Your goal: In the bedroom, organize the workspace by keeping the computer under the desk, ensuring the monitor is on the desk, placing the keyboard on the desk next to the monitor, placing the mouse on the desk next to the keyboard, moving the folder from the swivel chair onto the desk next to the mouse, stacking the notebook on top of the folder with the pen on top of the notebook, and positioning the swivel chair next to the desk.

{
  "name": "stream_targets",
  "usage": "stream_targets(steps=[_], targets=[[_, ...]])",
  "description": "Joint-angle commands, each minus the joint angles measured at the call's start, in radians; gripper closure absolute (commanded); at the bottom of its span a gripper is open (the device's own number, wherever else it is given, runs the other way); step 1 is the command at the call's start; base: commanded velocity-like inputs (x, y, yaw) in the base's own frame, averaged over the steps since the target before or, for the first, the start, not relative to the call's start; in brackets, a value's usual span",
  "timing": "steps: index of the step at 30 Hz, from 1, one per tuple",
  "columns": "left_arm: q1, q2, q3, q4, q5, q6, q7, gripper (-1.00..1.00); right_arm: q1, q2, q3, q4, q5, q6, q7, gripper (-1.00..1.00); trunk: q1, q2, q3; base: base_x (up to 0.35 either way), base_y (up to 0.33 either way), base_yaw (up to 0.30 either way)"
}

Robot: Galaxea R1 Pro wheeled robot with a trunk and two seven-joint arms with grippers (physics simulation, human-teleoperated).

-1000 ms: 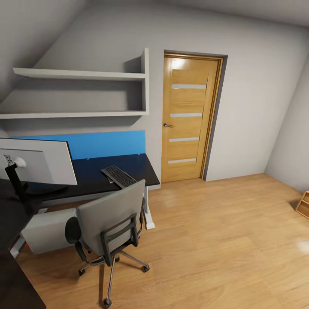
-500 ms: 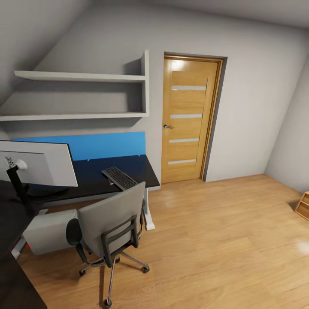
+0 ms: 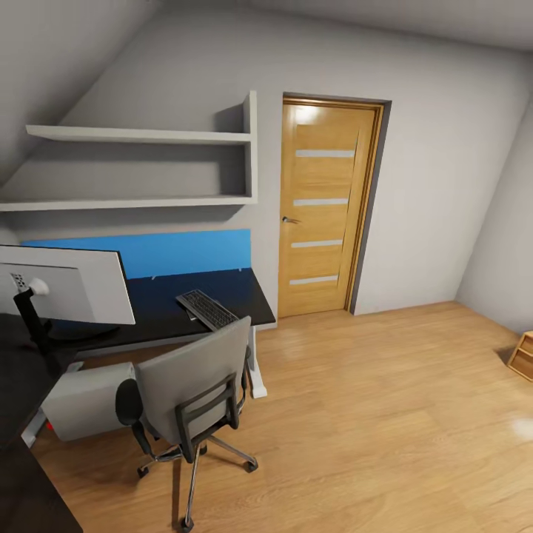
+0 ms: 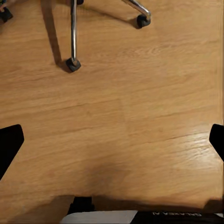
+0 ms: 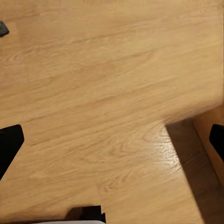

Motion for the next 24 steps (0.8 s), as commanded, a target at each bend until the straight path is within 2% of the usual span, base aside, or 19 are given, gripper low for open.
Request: stream_targets(steps=[1,5,6,8,9,10,16,24], targets=[[0.0,-0.002,0.001,-0.011,0.055,-0.004,0.0,-1.0,0.0,0.002,0.0,0.002,-0.004,-0.064,-0.001,-1.0,0.0,-0.001,-0.001,0.0,0.0,0.0],[0.0,-0.003,-0.001,0.037,0.072,-0.07,-0.001,-1.0,0.0,0.005,0.0,0.006,-0.005,-0.152,-0.003,-1.0,0.0,-0.001,-0.001,0.0,0.0,0.0],[0.0,-0.003,-0.001,0.057,0.075,-0.117,-0.001,-1.0,0.0,0.01,0.001,0.01,-0.005,-0.185,-0.003,-1.0,0.0,-0.001,-0.001,0.0,0.0,0.0],[0.0,-0.003,-0.002,0.083,0.077,-0.165,-0.002,-1.0,0.0,0.023,0.002,0.023,-0.004,-0.22,-0.003,-1.0,0.0,-0.001,-0.001,0.0,0.0,0.0],[0.0,-0.004,-0.005,0.143,0.076,-0.272,-0.004,-1.0,0.0,0.037,0.003,0.049,-0.003,-0.245,-0.003,-1.0,0.0,-0.001,-0.001,0.0,0.0,0.0],[0.0,-0.004,-0.005,0.157,0.076,-0.301,-0.004,-1.0,0.0,0.041,0.003,0.057,-0.003,-0.251,-0.003,-1.0,0.0,-0.001,-0.001,0.0,0.0,0.0],[0.0,-0.003,-0.005,0.183,0.078,-0.34,-0.004,-1.0,0.0,0.046,0.002,0.069,-0.002,-0.262,-0.003,-1.0,0.0,-0.001,-0.001,0.09,0.0,-0.071],[0.0,-0.003,-0.004,0.207,0.079,-0.349,-0.002,-1.0,0.0,0.047,0.001,0.071,-0.002,-0.265,-0.003,-1.0,0.0,-0.001,-0.001,0.28,0.0,-0.23]])
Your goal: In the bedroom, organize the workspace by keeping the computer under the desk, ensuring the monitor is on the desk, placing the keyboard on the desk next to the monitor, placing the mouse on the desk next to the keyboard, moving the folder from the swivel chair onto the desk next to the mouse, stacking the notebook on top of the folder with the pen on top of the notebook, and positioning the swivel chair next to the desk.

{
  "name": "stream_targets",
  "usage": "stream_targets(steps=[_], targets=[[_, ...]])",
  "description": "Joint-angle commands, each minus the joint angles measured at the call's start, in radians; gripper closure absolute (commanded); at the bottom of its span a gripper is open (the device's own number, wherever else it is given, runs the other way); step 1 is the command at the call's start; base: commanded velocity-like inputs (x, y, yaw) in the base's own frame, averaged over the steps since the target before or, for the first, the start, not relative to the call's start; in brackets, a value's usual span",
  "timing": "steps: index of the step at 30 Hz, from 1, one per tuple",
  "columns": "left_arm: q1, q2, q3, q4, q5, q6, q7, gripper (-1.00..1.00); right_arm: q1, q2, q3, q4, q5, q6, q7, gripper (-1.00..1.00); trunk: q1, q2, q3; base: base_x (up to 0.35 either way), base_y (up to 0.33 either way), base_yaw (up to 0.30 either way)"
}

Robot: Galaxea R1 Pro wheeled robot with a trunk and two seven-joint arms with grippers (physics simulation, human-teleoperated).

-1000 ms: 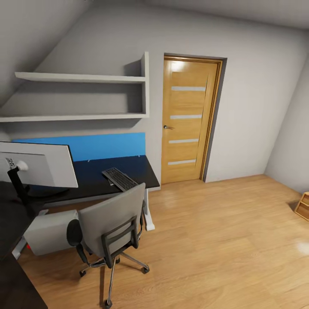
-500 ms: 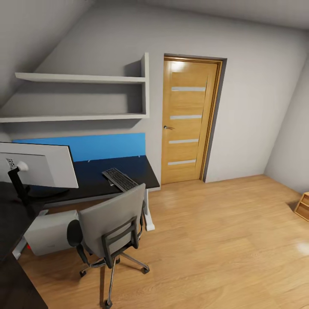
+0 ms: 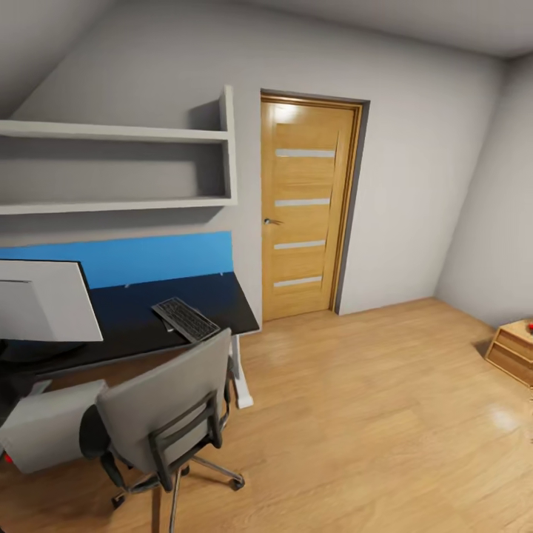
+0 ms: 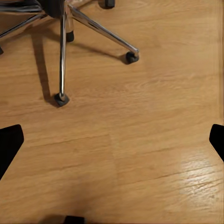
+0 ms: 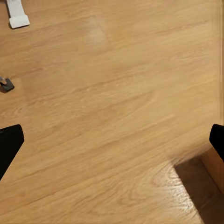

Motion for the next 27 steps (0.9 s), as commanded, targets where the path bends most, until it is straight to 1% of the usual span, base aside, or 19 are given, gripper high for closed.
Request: stream_targets(steps=[1,21,27], targets=[[0.001,0.0,0.0,-0.001,0.006,-0.001,0.001,-1.0,0.0,0.0,0.001,0.0,-0.004,-0.002,0.0,-1.0,0.001,-0.001,-0.001,0.312,0.0,-0.259],[0.001,-0.002,-0.002,0.002,0.006,-0.002,0.0,-1.0,-0.001,-0.005,-0.004,-0.002,-0.008,-0.004,-0.001,-1.0,0.001,-0.001,-0.001,0.318,0.0,-0.282],[0.001,-0.002,-0.004,0.002,0.005,-0.005,-0.001,-1.0,-0.001,-0.006,-0.004,-0.002,-0.009,-0.004,-0.001,-1.0,0.001,-0.001,-0.001,0.133,0.0,-0.299]])
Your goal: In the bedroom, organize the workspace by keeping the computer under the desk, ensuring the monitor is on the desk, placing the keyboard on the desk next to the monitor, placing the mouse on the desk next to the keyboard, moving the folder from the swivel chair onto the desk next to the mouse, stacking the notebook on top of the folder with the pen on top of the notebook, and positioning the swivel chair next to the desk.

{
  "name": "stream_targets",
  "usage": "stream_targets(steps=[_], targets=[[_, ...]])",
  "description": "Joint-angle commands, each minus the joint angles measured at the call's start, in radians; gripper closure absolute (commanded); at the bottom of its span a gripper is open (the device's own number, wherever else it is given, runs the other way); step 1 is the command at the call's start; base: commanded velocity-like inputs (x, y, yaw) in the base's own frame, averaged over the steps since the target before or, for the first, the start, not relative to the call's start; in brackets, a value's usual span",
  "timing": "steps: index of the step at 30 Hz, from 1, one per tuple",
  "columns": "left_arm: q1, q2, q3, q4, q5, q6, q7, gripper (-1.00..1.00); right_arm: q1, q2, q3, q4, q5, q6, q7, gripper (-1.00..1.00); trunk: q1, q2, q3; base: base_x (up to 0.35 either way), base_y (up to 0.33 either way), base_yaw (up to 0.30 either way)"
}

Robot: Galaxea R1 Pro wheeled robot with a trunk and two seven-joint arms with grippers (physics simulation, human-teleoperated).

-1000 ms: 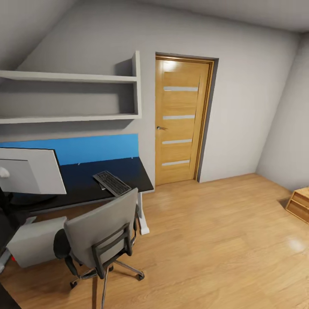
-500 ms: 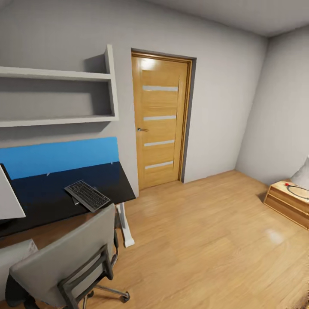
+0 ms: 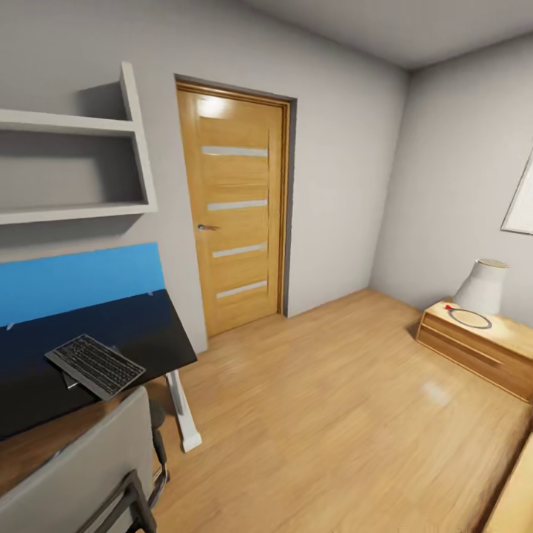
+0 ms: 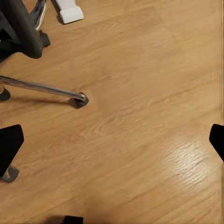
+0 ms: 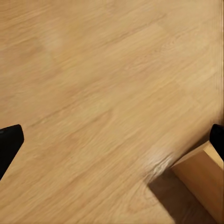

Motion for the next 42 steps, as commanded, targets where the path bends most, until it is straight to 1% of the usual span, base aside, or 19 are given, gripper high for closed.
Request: stream_targets(steps=[1,7,19,42], targets=[[0.001,0.0,-0.001,-0.002,0.007,-0.001,0.0,-1.0,0.0,0.0,0.001,0.0,-0.005,-0.002,0.0,-1.0,0.0,-0.001,-0.001,0.042,0.0,-0.299],[0.001,0.001,-0.001,-0.002,0.007,-0.002,0.001,-1.0,0.0,0.0,0.001,-0.001,-0.005,-0.002,0.0,-1.0,0.0,-0.001,-0.001,0.137,0.0,-0.3],[0.001,0.001,-0.001,-0.002,0.008,-0.002,0.001,-1.0,0.0,0.001,0.001,-0.002,-0.005,-0.002,0.0,-1.0,0.0,-0.001,-0.002,0.303,0.0,-0.282],[0.001,0.001,-0.001,0.004,0.008,-0.002,0.001,-1.0,0.0,0.003,0.001,0.002,-0.003,-0.002,0.0,-1.0,0.0,-0.001,-0.003,0.329,0.0,-0.019]])
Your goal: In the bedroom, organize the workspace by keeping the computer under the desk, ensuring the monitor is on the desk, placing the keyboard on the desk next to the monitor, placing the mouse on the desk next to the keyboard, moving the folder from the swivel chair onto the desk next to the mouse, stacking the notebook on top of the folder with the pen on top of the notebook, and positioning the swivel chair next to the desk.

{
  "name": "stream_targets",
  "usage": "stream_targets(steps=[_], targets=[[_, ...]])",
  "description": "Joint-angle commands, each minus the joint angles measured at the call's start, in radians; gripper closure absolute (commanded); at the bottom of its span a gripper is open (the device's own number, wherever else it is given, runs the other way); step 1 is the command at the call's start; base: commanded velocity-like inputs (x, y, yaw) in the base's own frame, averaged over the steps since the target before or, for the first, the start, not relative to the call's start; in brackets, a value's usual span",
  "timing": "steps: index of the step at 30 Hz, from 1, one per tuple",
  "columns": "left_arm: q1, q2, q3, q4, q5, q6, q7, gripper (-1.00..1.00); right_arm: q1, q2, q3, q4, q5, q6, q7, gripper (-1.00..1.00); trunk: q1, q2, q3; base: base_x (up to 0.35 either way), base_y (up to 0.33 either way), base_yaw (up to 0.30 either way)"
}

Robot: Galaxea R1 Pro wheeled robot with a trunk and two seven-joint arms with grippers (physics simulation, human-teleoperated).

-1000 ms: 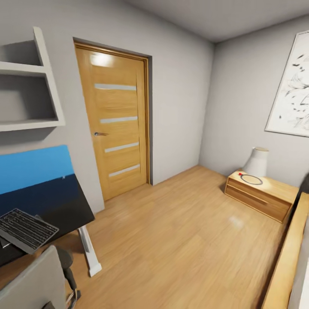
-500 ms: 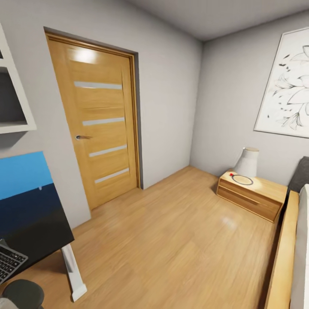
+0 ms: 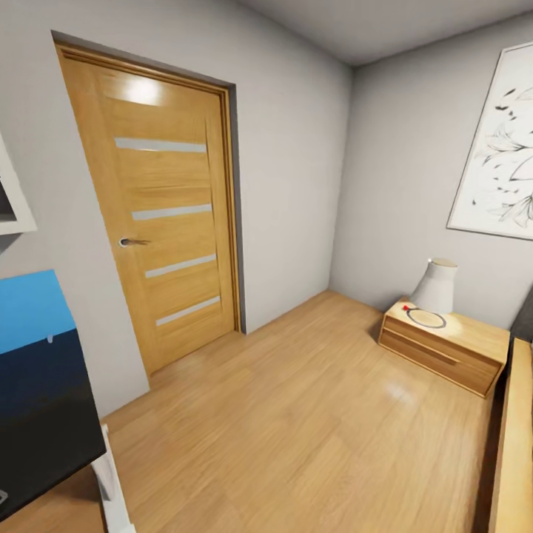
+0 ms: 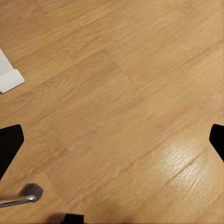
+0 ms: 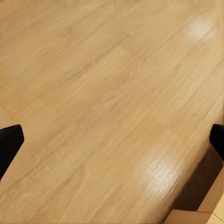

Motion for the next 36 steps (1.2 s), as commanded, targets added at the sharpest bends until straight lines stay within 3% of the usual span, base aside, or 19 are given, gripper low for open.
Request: stream_targets(steps=[1,23,36], targets=[[0.0,0.0,0.0,0.001,0.007,-0.001,0.0,-1.0,0.0,0.0,0.001,0.001,-0.004,-0.003,0.0,-1.0,0.001,-0.001,-0.001,0.329,0.0,0.0],[0.0,0.001,0.001,0.007,0.007,0.003,0.0,-1.0,-0.001,0.003,0.001,0.002,-0.003,-0.003,0.0,-1.0,0.001,-0.001,-0.001,0.329,0.0,0.005],[0.0,0.004,0.001,0.007,0.007,0.006,0.0,-1.0,0.0,0.003,0.001,0.003,-0.003,-0.027,-0.001,-1.0,0.001,-0.001,-0.001,0.329,0.0,0.207]])
